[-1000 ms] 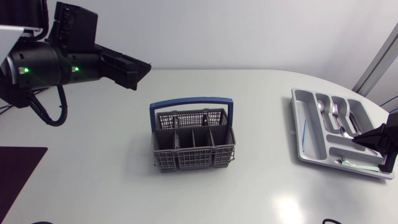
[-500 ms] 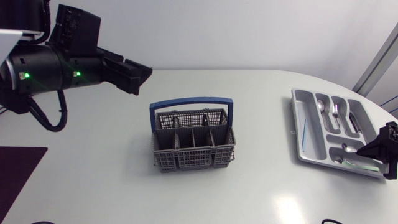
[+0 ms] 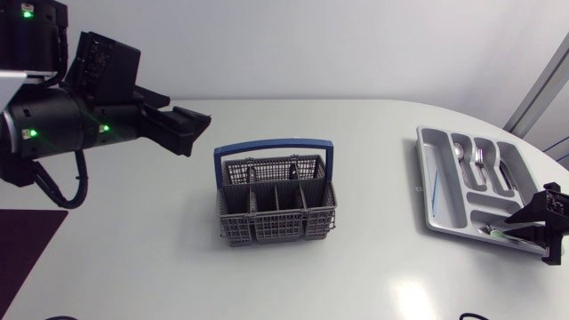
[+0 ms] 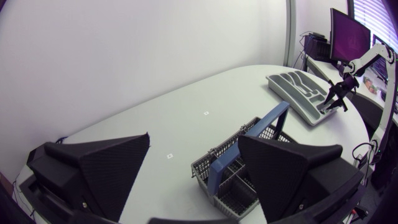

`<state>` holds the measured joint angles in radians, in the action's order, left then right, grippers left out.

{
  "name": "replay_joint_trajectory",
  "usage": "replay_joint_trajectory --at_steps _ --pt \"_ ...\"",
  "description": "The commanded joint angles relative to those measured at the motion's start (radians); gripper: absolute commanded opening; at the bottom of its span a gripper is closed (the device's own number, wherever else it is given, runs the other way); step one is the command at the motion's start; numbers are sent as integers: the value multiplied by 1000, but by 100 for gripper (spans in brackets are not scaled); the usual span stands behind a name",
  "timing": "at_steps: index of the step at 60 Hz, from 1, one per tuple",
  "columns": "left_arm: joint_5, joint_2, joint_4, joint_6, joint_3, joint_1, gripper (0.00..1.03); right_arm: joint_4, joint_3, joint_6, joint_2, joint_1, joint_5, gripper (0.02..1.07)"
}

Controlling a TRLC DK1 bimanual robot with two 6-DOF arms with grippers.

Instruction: Sort the cutlery from the basket into the organizer compartments.

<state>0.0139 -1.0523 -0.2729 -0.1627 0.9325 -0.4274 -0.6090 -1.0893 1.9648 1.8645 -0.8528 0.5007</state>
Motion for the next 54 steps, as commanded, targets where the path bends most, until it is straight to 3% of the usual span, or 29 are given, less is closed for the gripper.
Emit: replay_joint_trajectory --at_steps 1,5,15,25,38,54 --pt "9 26 -12 -26 -43 12 99 -5 48 25 -67 -5 12 71" --pt "9 40 -19 -26 -54 21 99 -12 78 11 -130 3 36 77" --pt "8 87 -32 -44 -95 64 99 -71 180 -40 -343 72 96 78" --pt "4 104 -48 -84 -153 105 99 -78 266 -222 -533 251 125 80" --pt "1 43 -48 -159 -228 118 99 114 358 -646 -653 584 98 85" --pt "-3 -92 -35 -199 -245 107 99 384 416 -1028 -631 991 -108 86"
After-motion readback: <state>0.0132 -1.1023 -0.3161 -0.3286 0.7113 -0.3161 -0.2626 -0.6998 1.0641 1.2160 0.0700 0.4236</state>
